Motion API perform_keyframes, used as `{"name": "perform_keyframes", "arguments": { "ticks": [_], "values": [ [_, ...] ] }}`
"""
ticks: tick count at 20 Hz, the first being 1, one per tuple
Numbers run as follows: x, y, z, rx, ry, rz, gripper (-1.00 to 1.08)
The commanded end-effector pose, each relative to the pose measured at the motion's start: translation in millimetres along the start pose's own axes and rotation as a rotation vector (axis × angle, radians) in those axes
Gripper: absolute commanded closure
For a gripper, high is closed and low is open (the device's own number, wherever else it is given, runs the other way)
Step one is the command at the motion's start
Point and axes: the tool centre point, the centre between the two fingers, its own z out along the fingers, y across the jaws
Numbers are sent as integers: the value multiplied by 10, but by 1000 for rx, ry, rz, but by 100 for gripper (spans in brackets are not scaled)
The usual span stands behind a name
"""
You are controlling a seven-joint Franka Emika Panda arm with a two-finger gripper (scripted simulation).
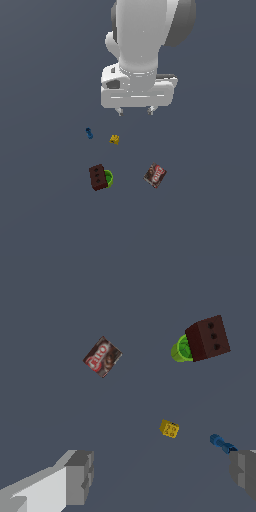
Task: Pick up a designated object from a clutter of objects.
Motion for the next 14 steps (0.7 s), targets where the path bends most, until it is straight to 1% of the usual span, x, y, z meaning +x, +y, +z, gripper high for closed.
{"name": "perform_keyframes", "arguments": {
  "ticks": [1,10,14],
  "values": [
    [0,0,0,0,0,0,-92],
    [50,-141,-40,-18,12,-75,-92],
    [50,-146,-41,-18,12,-77,-92]
  ]
}}
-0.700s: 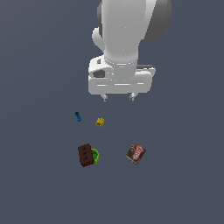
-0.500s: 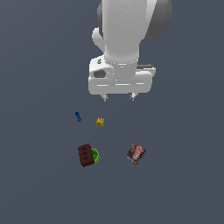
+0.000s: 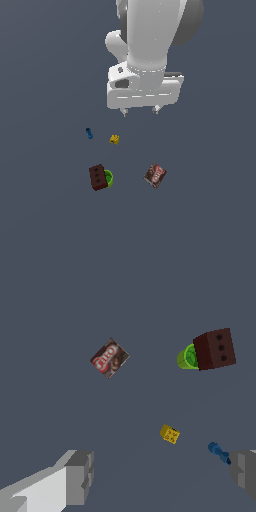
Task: Pick up a designated object from a clutter of objects.
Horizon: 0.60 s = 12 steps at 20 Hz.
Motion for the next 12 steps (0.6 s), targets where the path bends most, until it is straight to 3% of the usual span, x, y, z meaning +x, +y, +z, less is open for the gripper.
{"name": "perform_keyframes", "arguments": {
  "ticks": [1,12],
  "values": [
    [7,10,6,0,0,0,-92],
    [305,273,231,7,5,-38,-92]
  ]
}}
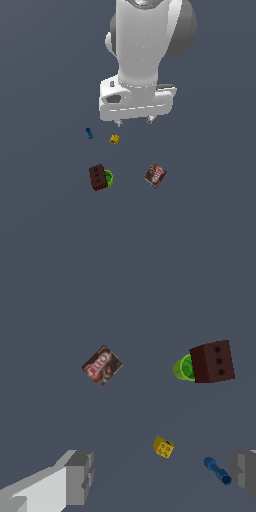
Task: Pick up a designated object from a clutter of objects.
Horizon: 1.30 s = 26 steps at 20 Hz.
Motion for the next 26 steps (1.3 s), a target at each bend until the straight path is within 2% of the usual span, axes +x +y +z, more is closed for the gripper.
{"name": "perform_keyframes", "arguments": {
  "ticks": [1,14,20,26],
  "values": [
    [99,107,91,2,1,-13,-92],
    [700,987,917,4,15,-118,-92],
    [829,1307,1250,-1,18,-155,-92],
    [881,1480,1440,-4,20,-175,-92]
  ]
}}
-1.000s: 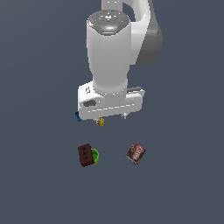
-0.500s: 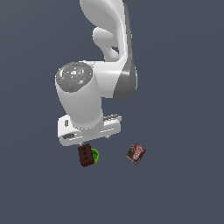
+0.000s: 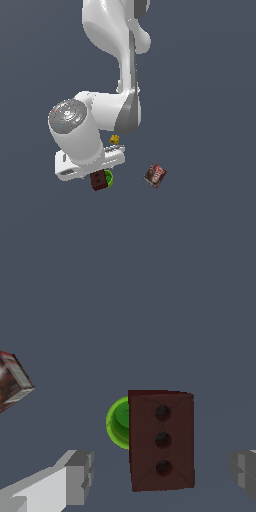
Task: Pick up a designated object from a clutter of objects.
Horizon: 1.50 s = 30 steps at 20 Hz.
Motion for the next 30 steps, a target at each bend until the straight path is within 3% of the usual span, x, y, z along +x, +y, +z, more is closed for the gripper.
{"name": "perform_keyframes", "arguments": {
  "ticks": [1,24,25,30],
  "values": [
    [10,50,52,-1,2,-7,-92],
    [11,72,574,-2,2,-9,-92],
    [11,72,574,-2,2,-9,108],
    [11,72,574,-2,2,-9,108]
  ]
}}
